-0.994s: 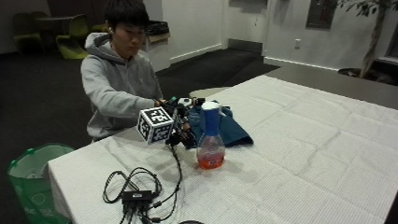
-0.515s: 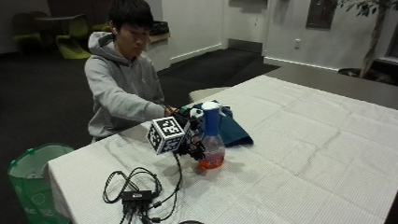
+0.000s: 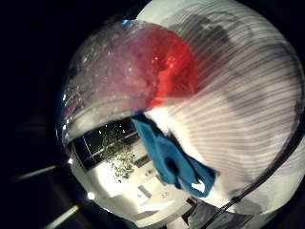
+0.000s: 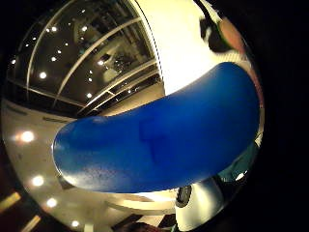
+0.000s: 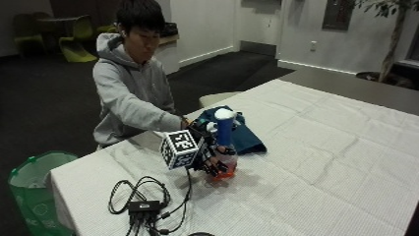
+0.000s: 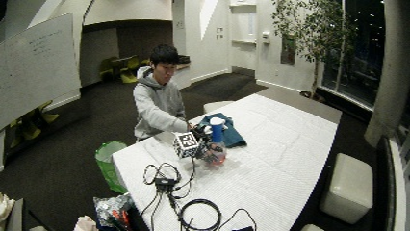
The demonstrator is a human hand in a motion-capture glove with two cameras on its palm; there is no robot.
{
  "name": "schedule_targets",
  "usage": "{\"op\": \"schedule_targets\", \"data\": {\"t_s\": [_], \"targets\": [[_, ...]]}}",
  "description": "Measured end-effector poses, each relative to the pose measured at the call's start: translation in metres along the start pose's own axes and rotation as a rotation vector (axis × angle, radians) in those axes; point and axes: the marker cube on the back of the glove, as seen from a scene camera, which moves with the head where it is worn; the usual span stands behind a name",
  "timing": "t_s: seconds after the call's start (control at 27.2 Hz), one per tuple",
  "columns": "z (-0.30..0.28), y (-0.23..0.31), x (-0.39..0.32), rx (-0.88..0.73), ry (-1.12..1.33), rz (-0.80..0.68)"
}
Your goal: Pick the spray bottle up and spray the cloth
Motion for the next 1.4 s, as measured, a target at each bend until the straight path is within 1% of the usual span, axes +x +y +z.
{"op": "schedule_targets", "data": {"t_s": [0.44, 0.7, 0.85, 1.03, 1.4], "targets": [[0.006, 0.001, 0.009, 0.13, 0.024, -0.068], [0.01, 0.007, 0.007, 0.139, 0.068, -0.074], [0.013, 0.013, 0.005, 0.128, 0.069, -0.079], [0.016, 0.026, -0.01, 0.086, 0.084, -0.124], [0.037, 0.089, -0.066, -0.05, 0.151, -0.171]]}}
